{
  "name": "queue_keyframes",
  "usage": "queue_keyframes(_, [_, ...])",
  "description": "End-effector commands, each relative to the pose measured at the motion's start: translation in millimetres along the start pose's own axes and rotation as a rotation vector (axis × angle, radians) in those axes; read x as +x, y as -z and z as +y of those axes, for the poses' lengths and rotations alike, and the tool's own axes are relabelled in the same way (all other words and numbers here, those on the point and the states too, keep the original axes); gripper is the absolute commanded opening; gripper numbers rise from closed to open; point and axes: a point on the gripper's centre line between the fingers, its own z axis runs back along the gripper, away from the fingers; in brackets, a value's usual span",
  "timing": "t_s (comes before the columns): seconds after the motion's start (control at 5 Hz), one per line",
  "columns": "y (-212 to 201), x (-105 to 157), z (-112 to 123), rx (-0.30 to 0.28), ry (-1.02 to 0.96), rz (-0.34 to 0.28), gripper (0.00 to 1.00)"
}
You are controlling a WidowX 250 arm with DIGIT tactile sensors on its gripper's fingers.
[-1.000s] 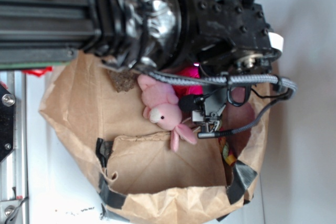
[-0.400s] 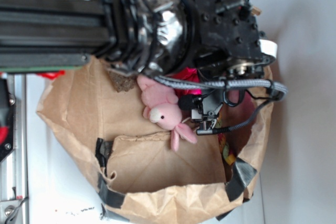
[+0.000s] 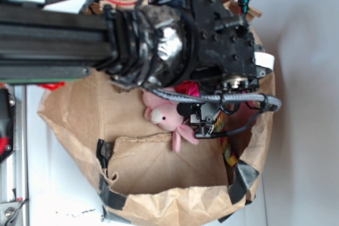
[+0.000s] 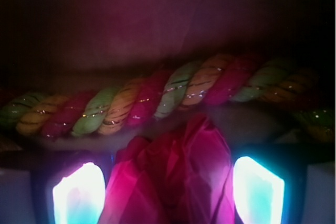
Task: Grab the red paper.
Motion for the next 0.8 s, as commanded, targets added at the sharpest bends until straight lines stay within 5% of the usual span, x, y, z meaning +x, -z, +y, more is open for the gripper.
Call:
queue_keyframes(0.0, [-8.6,2.3,-2.4,-0.009,0.001,-0.035,0.0])
queue_keyframes(0.6, [-15.5,0.3,-1.2,-0.05,0.033,-0.061,0.0])
